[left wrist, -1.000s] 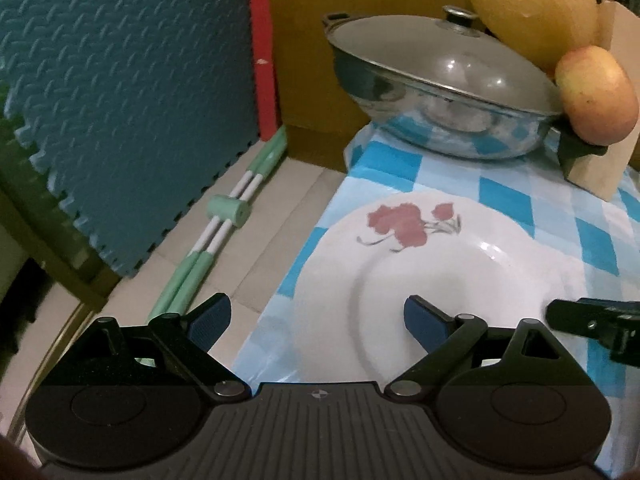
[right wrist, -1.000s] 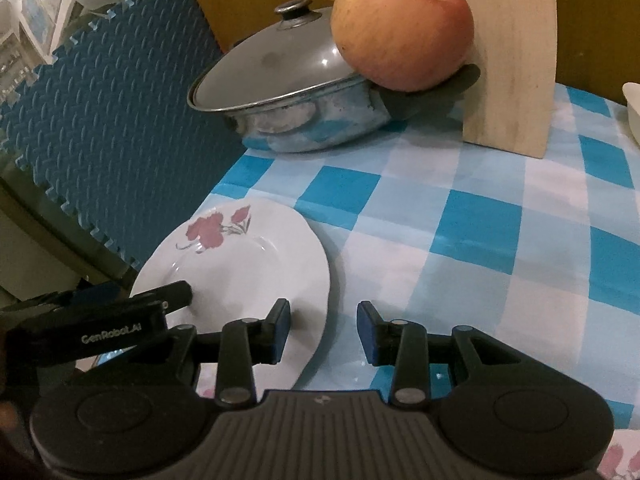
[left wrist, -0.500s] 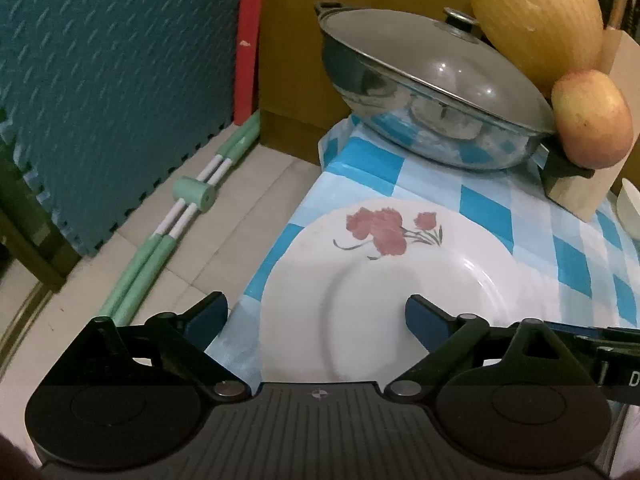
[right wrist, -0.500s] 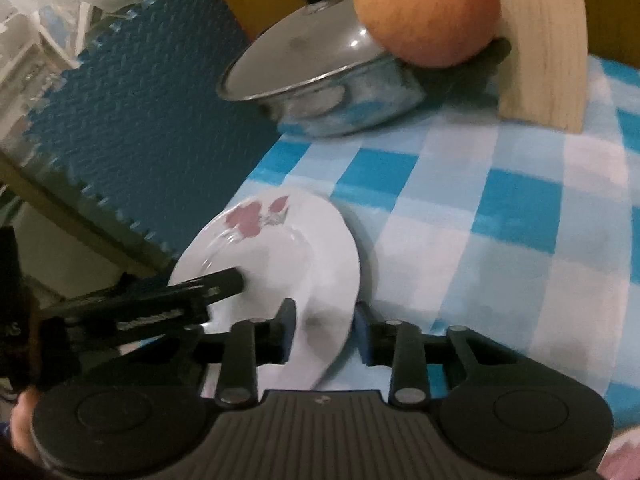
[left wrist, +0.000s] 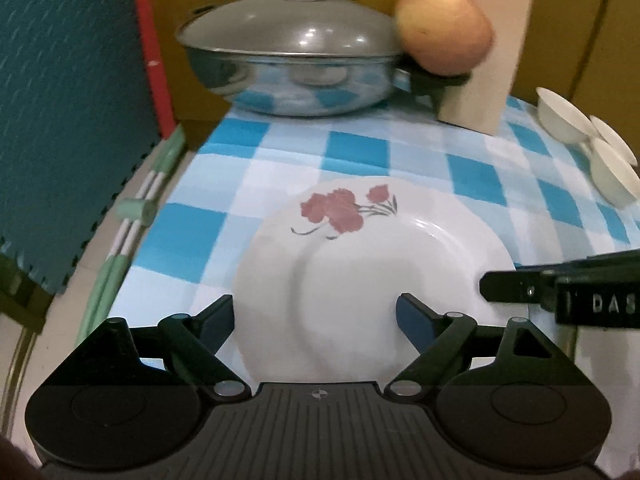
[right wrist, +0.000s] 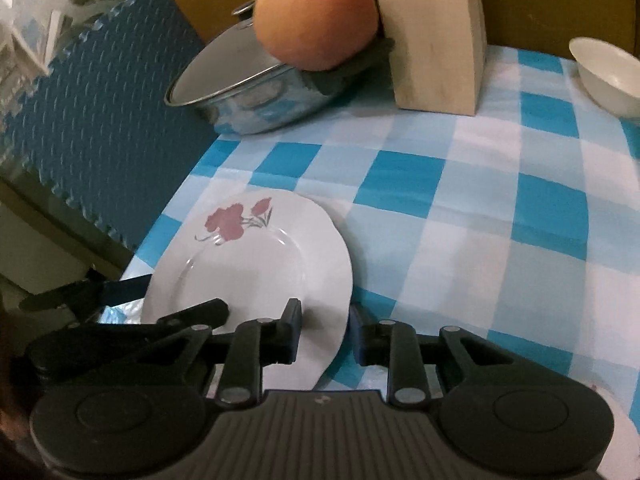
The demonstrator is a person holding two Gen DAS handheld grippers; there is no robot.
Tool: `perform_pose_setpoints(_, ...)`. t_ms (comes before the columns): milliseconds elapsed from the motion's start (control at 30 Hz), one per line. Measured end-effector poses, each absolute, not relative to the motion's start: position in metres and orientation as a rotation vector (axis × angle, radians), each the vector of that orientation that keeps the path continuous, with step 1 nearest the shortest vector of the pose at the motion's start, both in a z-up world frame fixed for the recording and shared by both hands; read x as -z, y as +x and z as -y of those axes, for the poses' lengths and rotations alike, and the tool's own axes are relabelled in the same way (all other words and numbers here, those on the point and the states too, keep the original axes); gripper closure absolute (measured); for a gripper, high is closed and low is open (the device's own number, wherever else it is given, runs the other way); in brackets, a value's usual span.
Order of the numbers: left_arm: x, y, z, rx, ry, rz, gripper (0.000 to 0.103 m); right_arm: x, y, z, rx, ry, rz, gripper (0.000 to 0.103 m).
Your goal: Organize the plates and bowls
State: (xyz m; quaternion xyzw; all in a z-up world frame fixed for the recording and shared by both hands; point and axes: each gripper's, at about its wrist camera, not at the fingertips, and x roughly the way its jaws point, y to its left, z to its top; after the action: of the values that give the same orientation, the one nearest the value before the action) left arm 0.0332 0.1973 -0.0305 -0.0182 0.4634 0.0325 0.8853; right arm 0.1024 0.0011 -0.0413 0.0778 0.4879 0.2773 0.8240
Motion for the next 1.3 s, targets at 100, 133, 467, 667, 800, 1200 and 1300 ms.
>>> perform_pose_setpoints(100,0.031,0.034,-0.187,-0.082,0.048,-0.926,0.008,0.04,0.098,-0.005,-0.596,0.132,-1.01,0.078)
perform_pose_setpoints(133,0.032,0.033,-0.182,-0.09,0.091,-0.909,0.006,0.04,0.096,-0.006,-0.597,0.118,-1.0,0.077)
perform_pose_setpoints(467,0.036,0.041,-0.168,-0.068,0.166,-0.864,0.002,0.042,0.095,-0.004,-0.621,0.104,-0.981,0.076)
perform_pose_setpoints(667,0.035,0.04,-0.167,-0.056,0.176,-0.858,0.002,0.042,0.094,-0.004,-0.624,0.102,-0.974,0.075)
perform_pose_setpoints(800,0.035,0.037,-0.168,-0.047,0.169,-0.858,0.002,0.042,0.093,-0.004,-0.626,0.097,-0.968,0.075)
perform_pose_setpoints(1200,0.037,0.034,-0.169,-0.036,0.167,-0.848,0.002,0.042,0.092,-0.004,-0.627,0.089,-0.966,0.075)
perform_pose_setpoints(1300,0.038,0.034,-0.171,-0.031,0.15,-0.846,0.001,0.042,0.091,-0.004,-0.63,0.085,-0.962,0.075)
